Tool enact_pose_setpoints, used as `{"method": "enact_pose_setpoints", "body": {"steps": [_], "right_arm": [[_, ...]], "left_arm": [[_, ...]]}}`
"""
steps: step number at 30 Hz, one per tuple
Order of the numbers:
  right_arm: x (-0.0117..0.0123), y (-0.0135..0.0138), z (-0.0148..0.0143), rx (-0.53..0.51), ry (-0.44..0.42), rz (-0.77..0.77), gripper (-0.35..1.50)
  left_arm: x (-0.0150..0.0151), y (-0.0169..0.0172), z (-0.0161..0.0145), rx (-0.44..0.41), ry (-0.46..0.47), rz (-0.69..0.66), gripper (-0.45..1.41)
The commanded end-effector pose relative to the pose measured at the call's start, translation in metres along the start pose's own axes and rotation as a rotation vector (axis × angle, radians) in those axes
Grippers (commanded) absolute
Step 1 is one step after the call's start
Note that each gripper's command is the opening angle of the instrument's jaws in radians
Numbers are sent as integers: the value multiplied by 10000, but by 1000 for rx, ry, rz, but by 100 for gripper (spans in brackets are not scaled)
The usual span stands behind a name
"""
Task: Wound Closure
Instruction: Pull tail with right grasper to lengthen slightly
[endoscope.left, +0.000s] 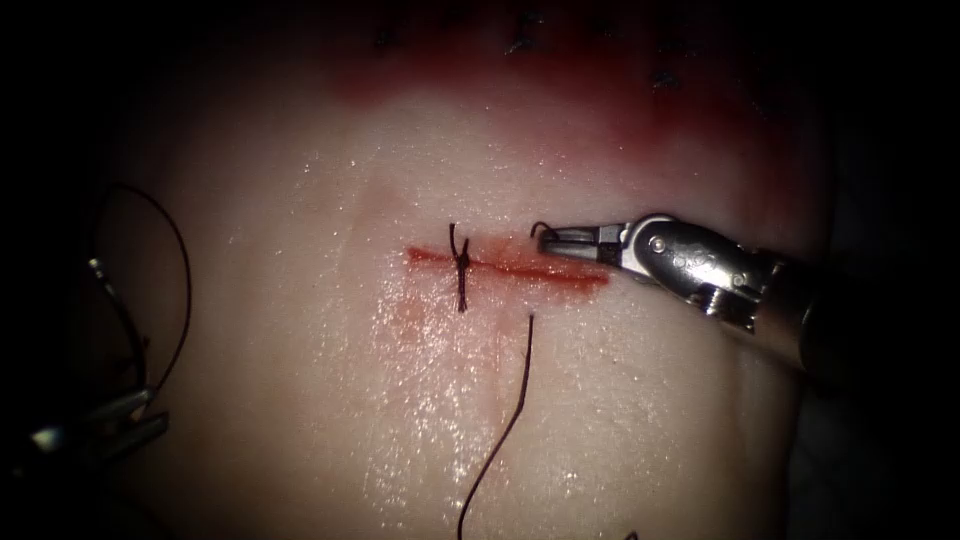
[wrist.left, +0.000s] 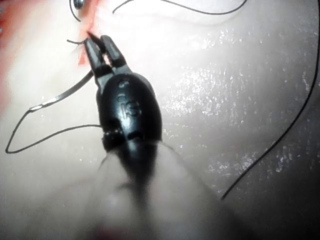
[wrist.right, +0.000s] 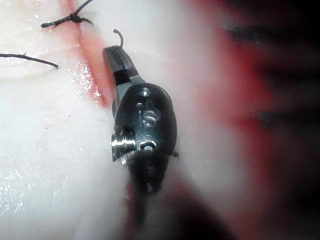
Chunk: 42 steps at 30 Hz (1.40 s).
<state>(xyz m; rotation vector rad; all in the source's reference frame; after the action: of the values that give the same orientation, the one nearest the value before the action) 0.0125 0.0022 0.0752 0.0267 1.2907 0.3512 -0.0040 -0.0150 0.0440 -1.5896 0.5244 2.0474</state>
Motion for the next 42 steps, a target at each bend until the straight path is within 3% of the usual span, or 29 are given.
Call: {"method": "enact_pose_setpoints", "body": {"steps": [1, 13, 14, 15, 17, 19, 22, 28, 29, 30, 31, 32, 42], "right_arm": [[-2, 4, 4, -14, 19, 0, -35], [13, 5, 1, -30, 40, -23, -35], [13, 5, 1, -30, 41, -22, -3], [14, 4, 2, -31, 40, -22, 66], [15, 3, 4, -41, 49, -21, 116], [16, 2, 7, -53, 60, -21, 131], [18, 1, 11, -65, 68, -19, 136], [25, 2, 16, -61, 77, -45, 126], [26, 2, 16, -62, 80, -56, 113], [26, 1, 15, -60, 82, -74, 78], [26, 0, 12, -38, 101, -104, 9], [27, 0, 11, -27, 106, -122, -35], [33, 13, 3, -22, 97, -114, -35]], "left_arm": [[-5, 2, 7, 0, 2, 0, -35], [-6, 3, 7, 0, 2, 1, -35], [-6, 3, 7, 0, 2, 1, -35], [-6, 3, 7, 0, 2, 1, -35], [-6, 2, 8, 0, 2, 0, -35], [-6, 2, 8, 0, 2, 0, -35], [-5, 3, 9, 2, 2, -5, -35], [-5, 3, 7, 0, 2, -5, -35], [-5, 2, 7, 0, 2, -5, -35], [-5, 2, 6, 0, 2, -5, -35], [-5, 2, 6, 0, 3, -5, -35], [-5, 2, 6, -1, 3, -5, -35], [-5, 2, 4, 2, -1, -11, -35]]}}
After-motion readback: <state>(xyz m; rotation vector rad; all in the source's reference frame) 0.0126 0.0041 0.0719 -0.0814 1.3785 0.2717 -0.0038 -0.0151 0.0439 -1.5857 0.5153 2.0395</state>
